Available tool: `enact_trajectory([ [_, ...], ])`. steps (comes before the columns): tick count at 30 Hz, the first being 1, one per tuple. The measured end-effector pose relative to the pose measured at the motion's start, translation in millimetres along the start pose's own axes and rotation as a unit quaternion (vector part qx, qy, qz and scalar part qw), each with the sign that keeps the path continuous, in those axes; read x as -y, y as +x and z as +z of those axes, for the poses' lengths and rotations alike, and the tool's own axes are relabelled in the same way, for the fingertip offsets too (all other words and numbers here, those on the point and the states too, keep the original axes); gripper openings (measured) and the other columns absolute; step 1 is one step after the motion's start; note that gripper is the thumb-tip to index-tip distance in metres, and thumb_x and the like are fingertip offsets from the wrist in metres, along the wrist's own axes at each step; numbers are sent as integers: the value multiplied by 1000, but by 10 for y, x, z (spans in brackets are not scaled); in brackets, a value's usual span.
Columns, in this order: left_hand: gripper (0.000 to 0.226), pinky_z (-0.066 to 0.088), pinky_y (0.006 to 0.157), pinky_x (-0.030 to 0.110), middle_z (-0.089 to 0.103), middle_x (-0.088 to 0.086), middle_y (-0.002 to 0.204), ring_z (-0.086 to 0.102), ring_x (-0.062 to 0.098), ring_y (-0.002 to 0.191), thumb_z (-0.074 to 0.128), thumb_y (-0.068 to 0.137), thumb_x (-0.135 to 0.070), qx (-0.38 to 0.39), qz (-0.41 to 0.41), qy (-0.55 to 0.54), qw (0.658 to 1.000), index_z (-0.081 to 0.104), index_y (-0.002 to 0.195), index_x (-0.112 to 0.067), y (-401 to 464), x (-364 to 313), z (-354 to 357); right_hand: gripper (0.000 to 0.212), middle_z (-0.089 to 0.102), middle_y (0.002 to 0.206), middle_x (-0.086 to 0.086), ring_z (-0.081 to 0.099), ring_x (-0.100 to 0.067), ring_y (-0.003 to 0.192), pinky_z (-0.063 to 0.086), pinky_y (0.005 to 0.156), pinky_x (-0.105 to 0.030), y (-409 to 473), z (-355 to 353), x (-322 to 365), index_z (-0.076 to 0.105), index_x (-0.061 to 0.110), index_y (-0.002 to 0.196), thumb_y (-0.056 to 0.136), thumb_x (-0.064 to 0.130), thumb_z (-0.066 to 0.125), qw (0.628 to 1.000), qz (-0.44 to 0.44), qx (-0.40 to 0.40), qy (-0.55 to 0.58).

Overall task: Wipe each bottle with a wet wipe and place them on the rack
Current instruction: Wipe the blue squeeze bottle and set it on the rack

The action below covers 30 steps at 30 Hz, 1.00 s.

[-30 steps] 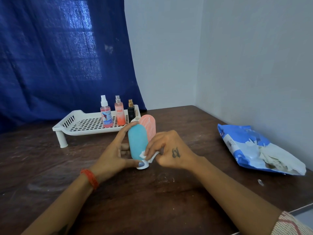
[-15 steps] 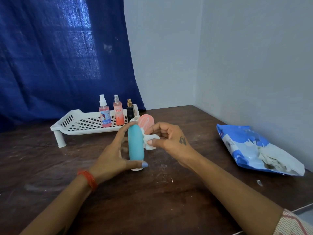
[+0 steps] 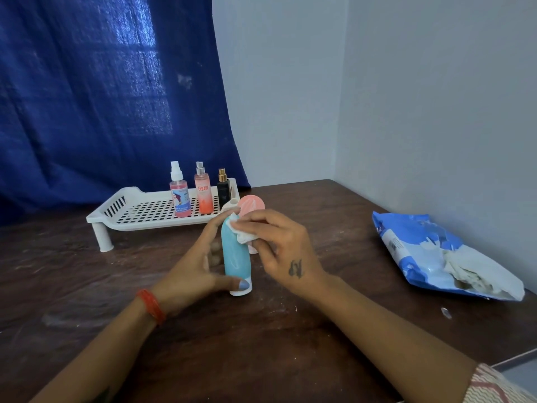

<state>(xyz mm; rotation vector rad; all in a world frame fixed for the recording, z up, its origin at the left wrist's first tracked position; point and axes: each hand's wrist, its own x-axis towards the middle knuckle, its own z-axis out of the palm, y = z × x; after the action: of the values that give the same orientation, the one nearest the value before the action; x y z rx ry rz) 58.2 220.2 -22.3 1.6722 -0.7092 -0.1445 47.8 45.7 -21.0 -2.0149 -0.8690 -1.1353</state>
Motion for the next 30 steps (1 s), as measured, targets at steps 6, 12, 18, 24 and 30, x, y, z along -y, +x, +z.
enact_trajectory([
  [6, 101, 53, 84, 25, 61, -17, 121, 58, 8, 115, 79, 56, 0, 6, -7, 3, 1000, 32, 131, -48, 1, 2, -17, 28, 66, 109, -10, 59, -12, 100, 46, 89, -12, -19, 33, -53, 67, 6, 111, 86, 4, 56, 999, 35, 5, 1],
  [12, 102, 54, 84, 28, 56, -15, 128, 59, 9, 115, 82, 53, -4, 2, -13, 0, 1000, 35, 131, -50, -10, 1, -10, 28, 65, 109, -10, 61, -14, 100, 48, 88, -17, -8, 21, -51, 67, 6, 112, 87, 5, 56, 998, 44, -31, -18],
  [18, 104, 55, 83, 28, 58, -19, 123, 60, 8, 113, 83, 51, -5, -3, -18, 3, 1000, 33, 129, -52, -9, -8, -24, 31, 63, 116, -10, 54, -13, 109, 40, 97, -17, -2, 44, -17, 64, 7, 116, 89, 16, 53, 998, -8, 9, -57],
  [24, 106, 54, 88, 37, 54, -14, 130, 58, 13, 117, 84, 52, -7, 0, -18, 8, 1000, 34, 133, -53, -12, -18, -37, 28, 67, 109, -11, 63, -17, 97, 50, 86, -19, -2, 53, -39, 66, 6, 114, 86, 9, 62, 995, 86, -1, -40],
  [30, 102, 55, 86, 32, 55, -11, 129, 59, 10, 115, 82, 53, -4, 1, -19, 10, 1000, 34, 130, -52, -6, -18, -27, 36, 65, 112, -12, 59, -18, 103, 46, 92, -21, -2, 35, -10, 64, 4, 115, 89, 21, 46, 996, 31, -8, -78],
])
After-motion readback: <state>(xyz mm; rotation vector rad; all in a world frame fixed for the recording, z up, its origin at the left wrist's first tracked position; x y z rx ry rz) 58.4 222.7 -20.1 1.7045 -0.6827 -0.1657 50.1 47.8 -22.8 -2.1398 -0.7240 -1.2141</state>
